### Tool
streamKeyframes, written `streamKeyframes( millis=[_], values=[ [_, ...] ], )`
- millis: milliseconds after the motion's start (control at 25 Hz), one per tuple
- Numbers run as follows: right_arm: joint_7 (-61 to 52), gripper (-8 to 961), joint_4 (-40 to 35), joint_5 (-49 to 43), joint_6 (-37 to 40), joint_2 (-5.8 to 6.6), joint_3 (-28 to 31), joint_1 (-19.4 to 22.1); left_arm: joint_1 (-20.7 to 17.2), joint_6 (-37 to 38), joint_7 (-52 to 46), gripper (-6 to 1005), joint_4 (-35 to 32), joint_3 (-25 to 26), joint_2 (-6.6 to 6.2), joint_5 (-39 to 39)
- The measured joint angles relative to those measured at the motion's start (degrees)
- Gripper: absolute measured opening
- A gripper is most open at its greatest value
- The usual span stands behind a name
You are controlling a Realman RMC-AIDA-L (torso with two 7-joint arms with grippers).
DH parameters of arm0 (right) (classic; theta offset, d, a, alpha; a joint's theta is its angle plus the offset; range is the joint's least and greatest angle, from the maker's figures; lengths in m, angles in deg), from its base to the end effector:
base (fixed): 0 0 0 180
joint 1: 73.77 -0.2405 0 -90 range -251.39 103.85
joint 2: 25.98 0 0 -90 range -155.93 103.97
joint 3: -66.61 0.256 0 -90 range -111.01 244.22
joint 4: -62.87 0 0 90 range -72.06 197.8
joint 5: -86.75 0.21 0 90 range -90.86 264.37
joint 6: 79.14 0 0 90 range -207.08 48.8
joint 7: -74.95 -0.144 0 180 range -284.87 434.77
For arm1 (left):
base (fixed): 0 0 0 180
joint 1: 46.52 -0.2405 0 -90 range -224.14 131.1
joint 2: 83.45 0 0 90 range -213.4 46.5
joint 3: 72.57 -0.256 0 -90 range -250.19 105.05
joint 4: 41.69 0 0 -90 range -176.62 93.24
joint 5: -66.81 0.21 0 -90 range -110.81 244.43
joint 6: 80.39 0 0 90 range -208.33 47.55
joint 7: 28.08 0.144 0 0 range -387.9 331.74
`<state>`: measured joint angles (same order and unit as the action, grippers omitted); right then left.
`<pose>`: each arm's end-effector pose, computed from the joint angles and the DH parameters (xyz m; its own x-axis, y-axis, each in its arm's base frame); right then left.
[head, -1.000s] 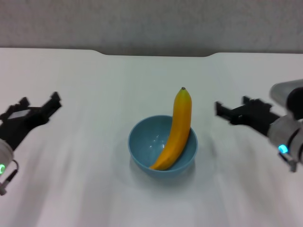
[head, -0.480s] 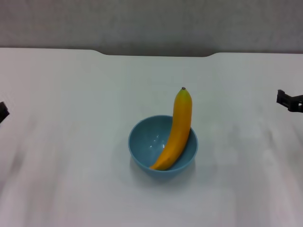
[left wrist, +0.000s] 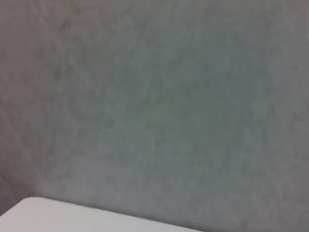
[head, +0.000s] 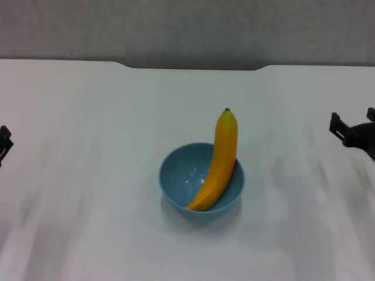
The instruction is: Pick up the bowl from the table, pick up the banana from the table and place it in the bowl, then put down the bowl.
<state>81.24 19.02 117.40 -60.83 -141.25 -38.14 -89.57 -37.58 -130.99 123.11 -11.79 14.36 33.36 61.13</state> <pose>0.3257 0.3679 -0.0056 0.7428 -0.3036 -0.5967 -0.6472 -0.0971 -0.7561 -0.3681 0.3074 0.0301 0.5244 0.0485 0.8501 0.8514 -0.0245 -0.5239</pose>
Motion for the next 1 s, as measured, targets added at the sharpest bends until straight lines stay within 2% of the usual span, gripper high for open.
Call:
streamKeyframes(
  millis=[40,80,120,320,440,520,840,1000],
  values=[
    [-1.2,836,1.4,0.0,2.6,0.00,-1.3,0.0,0.9,-1.7,0.4,884,-2.3,0.0,0.02,0.0],
    [-4.7,835,5.7,0.0,9.4,-0.03,-4.9,-0.2,2.4,-4.4,1.5,884,-6.1,0.0,0.11,0.0],
    [-4.7,835,5.7,0.0,9.4,-0.03,-4.9,-0.2,2.4,-4.4,1.5,884,-6.1,0.0,0.11,0.0],
    [-11.5,835,14.8,-0.2,26.3,-0.24,-11.3,-0.5,3.4,-10.8,5.6,883,-10.6,-0.7,0.63,0.2],
    [-12.9,835,18.1,-0.1,32.8,-0.49,-13.8,0.1,3.1,-12.7,7.0,883,-12.1,-1.9,0.89,0.2],
    [-12.9,835,19.7,-0.1,34.4,-0.52,-15.2,0.3,3.0,-12.7,7.9,883,-14.0,-3.7,0.95,0.0],
    [-12.7,835,21.8,-0.1,33.3,-0.69,-18.1,2.0,4.2,-10.0,8.4,883,-17.0,-5.0,1.12,0.0],
    [-12.6,835,21.8,0.0,31.7,-0.84,-20.6,2.9,3.9,-9.8,8.0,883,-16.6,-11.9,1.38,0.0]
  ],
)
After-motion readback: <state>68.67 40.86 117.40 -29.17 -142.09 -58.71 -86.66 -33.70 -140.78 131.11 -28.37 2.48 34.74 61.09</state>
